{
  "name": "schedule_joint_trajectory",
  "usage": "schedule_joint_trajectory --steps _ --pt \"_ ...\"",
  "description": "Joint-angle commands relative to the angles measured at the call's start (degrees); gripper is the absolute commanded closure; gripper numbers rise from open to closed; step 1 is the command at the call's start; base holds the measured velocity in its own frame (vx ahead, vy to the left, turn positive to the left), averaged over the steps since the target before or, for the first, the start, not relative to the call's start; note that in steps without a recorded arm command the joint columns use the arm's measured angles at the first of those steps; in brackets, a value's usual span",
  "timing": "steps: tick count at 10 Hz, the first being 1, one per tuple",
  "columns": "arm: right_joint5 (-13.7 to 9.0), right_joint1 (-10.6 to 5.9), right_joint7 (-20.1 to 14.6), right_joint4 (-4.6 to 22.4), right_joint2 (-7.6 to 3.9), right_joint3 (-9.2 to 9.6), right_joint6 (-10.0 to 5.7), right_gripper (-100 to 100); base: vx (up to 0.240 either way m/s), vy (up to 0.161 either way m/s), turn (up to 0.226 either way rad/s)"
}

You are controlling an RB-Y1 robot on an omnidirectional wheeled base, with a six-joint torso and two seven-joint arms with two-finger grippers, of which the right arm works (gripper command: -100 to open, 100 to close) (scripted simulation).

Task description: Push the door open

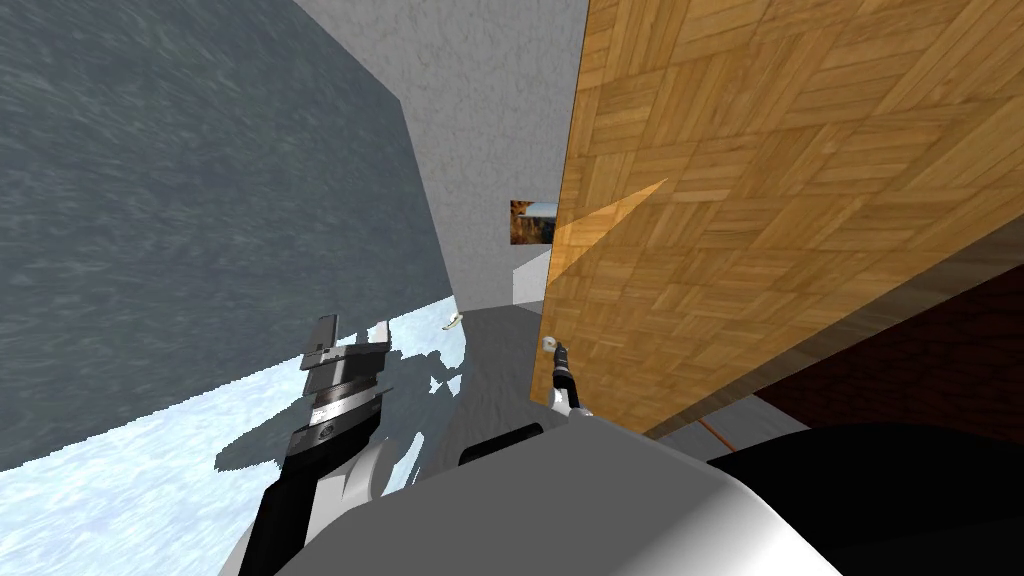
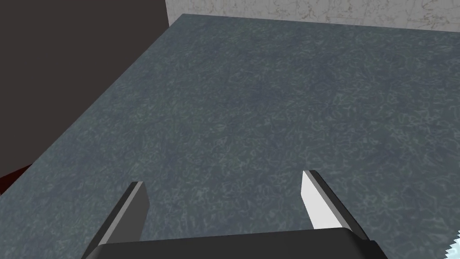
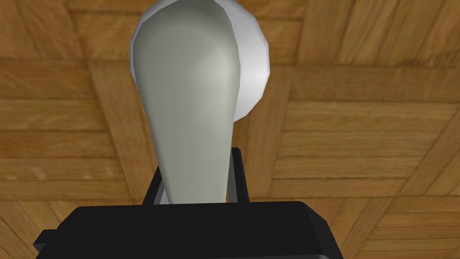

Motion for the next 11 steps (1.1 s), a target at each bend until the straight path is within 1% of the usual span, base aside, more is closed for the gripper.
schedule_joint_trajectory --steps 1,2,3,4,5,6,7,8,9,11 --pt "-0.37 -0.25 0.34 -0.16 0.52 -0.65 -0.27 100 0.166 0.019 -0.062" --pt "-0.49 -0.25 0.44 -0.13 0.72 -0.86 -0.31 100 0.165 0.035 -0.052" --pt "-0.50 0.00 0.40 0.14 0.33 -0.96 -0.31 100 0.069 0.009 -0.039" --pt "-1.28 -0.04 1.00 0.09 -0.62 -1.95 -0.74 100 0.115 -0.041 -0.043" --pt "-1.43 -0.05 1.13 0.09 -0.76 -2.12 -0.80 100 0.177 -0.021 -0.043" --pt "-1.91 -0.07 1.55 0.06 -1.17 -2.69 -1.01 100 0.196 -0.044 -0.037" --pt "-1.91 -0.07 1.55 0.35 -1.17 -2.69 -1.01 100 0.136 -0.067 0.004" --pt "-1.91 -0.07 1.55 0.06 -1.17 -2.69 -1.01 100 0.058 -0.042 0.001" --pt "-2.69 -0.10 2.22 0.01 -1.68 -3.61 -1.34 100 0.101 -0.038 -0.011" --pt "-3.36 -0.13 2.78 -0.02 -2.00 -4.39 -1.62 100 0.187 -0.056 -0.059"
